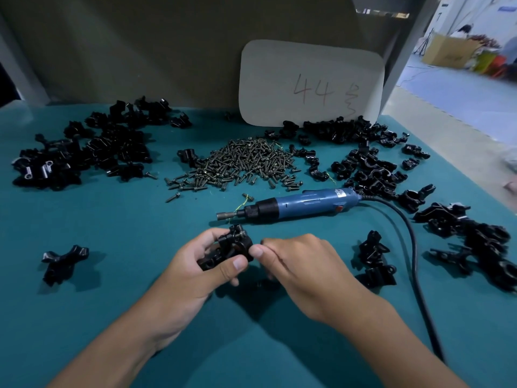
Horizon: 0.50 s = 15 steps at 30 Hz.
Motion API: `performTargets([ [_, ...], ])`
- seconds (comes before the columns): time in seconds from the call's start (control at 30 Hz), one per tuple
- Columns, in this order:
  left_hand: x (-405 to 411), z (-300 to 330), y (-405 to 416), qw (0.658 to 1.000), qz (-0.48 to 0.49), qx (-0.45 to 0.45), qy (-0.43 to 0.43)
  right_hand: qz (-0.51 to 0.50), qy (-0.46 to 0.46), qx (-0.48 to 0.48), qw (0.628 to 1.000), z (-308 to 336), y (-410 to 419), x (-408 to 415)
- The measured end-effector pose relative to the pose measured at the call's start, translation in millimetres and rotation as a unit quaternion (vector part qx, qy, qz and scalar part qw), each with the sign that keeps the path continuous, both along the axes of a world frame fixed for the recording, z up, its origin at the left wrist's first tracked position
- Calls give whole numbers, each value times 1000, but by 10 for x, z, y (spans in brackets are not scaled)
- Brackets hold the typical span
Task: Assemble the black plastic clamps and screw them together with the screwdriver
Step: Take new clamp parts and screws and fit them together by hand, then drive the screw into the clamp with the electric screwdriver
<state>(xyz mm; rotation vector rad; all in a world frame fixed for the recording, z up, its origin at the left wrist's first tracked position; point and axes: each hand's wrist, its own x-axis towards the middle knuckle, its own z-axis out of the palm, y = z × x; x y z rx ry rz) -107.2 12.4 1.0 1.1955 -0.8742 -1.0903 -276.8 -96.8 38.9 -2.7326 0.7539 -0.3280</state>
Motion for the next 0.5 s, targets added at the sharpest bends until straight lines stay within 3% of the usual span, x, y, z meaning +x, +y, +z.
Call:
performTargets([
  [0.23,-21,14,1,1000,-5,-5,-19,-7,-60,104,993,-76,-13,43],
  [0.37,-50,58,7,997,60,7,-57,-226,-162,212,937,-86,-235,36],
  [0.5,-43,82,11,990,110,5,-92,-391,29,216,894,65,-791,43],
])
